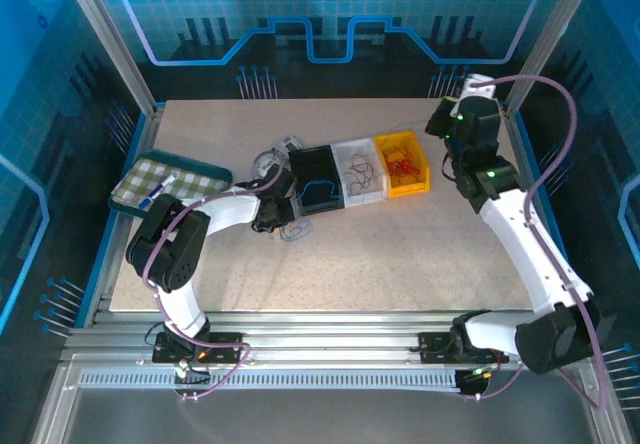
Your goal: Untangle the cables
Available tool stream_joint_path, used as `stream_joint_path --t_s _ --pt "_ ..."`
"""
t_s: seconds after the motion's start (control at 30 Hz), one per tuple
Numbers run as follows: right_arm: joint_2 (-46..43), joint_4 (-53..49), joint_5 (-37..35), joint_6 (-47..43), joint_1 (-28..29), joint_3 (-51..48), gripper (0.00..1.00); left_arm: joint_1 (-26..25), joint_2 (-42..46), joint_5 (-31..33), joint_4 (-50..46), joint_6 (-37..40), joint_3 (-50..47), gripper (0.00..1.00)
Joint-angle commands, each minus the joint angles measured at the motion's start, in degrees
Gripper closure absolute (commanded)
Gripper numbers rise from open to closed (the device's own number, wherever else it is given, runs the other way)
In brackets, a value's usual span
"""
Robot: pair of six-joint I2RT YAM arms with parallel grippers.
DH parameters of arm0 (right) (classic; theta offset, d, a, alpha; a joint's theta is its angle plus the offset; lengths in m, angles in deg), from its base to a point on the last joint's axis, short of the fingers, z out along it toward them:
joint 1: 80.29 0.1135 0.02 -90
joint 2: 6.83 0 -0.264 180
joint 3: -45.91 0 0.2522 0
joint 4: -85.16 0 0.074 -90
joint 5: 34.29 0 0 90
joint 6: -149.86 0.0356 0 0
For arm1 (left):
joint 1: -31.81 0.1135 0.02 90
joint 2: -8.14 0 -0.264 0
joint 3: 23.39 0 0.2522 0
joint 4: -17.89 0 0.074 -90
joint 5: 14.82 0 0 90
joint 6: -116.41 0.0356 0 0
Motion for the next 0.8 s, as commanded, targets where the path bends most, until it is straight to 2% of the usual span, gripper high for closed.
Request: stream_joint_path --t_s 0.0,0.1,0.17,0.3,0.37,0.47,0.57,0.77 --pt "-3.8 -1.1 -10.2 0.4 -4.1 -1.8 1.0 1.8 -5.7 9.6 -6.8 -2.0 -1.5 1.0" --pt "-6.1 -2.8 -8.5 2.9 -8.9 -2.4 1.0 1.8 -6.4 9.9 -7.2 -2.0 -1.0 1.0" --pt "-6.9 -3.1 -4.4 3.9 -11.3 -2.8 1.0 1.8 -6.8 9.9 -7.3 -2.0 -0.7 1.0" --pt "-6.6 -1.0 4.6 3.0 -11.2 -2.6 1.0 1.4 -5.1 5.5 -0.7 1.0 -3.1 1.0" --pt "-5.8 0.1 6.3 1.3 -9.3 -1.6 1.0 0.7 -2.6 2.5 4.8 3.4 -5.3 1.0" --pt "-4.1 1.9 5.7 -4.6 -4.3 1.2 1.0 -0.3 0.6 1.4 9.1 4.6 -7.1 1.0" --pt "-1.4 2.9 5.7 -9.3 0.6 4.9 1.0 -0.4 3.0 1.6 11.1 3.8 -8.1 1.0" --pt "8.0 1.3 14.0 -9.3 5.1 12.8 1.0 -0.6 3.7 2.9 10.9 2.2 -7.8 1.0"
